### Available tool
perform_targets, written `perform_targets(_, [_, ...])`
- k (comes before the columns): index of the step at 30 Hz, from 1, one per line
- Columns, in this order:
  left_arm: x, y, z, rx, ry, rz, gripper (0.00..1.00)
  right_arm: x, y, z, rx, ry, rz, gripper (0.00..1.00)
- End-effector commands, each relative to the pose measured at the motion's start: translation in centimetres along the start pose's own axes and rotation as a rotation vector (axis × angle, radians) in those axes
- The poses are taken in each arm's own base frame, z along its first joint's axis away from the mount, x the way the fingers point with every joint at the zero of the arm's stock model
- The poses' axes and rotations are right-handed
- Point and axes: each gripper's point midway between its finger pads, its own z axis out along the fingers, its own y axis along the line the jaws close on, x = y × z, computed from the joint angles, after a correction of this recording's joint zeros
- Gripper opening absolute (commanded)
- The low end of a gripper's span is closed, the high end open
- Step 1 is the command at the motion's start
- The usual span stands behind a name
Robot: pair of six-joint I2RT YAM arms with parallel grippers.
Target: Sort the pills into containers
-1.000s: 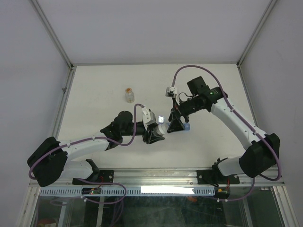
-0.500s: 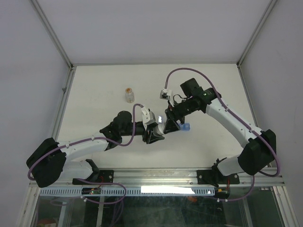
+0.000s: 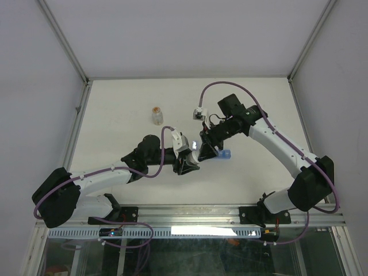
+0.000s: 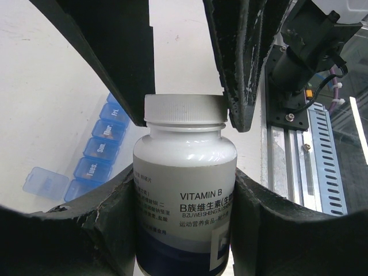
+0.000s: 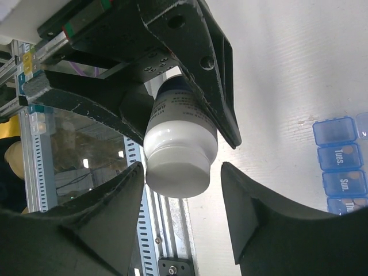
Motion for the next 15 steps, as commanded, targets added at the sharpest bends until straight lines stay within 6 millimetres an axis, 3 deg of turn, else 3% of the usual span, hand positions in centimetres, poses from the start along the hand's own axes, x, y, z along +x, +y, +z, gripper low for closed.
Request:
perform_targets(1, [-1.59, -0.20, -0.13, 0.003, -0.047, 0.048, 0.00, -1.50, 0.98, -0.48, -0.026, -0.031, -0.049, 0.59])
perform_targets(6, [-1.52, -0.19, -0.17, 0.002, -0.045, 0.047, 0.00, -1.41, 0.94, -0.49, -0.026, -0.027, -0.054, 0.52])
perform_targets(12, [-1.52, -0.30, -0.25, 0.006, -0.045, 0.047, 0.00, -1.42, 1.12, -0.55, -0.042, -0.027, -0.102, 0.31])
perform_targets(15, [-1.41, -0.42, -0.26, 0.012, -0.043, 0.045, 0.00, -1.64, 1.52, -0.60, -0.062, -0.038, -0.154, 0.26])
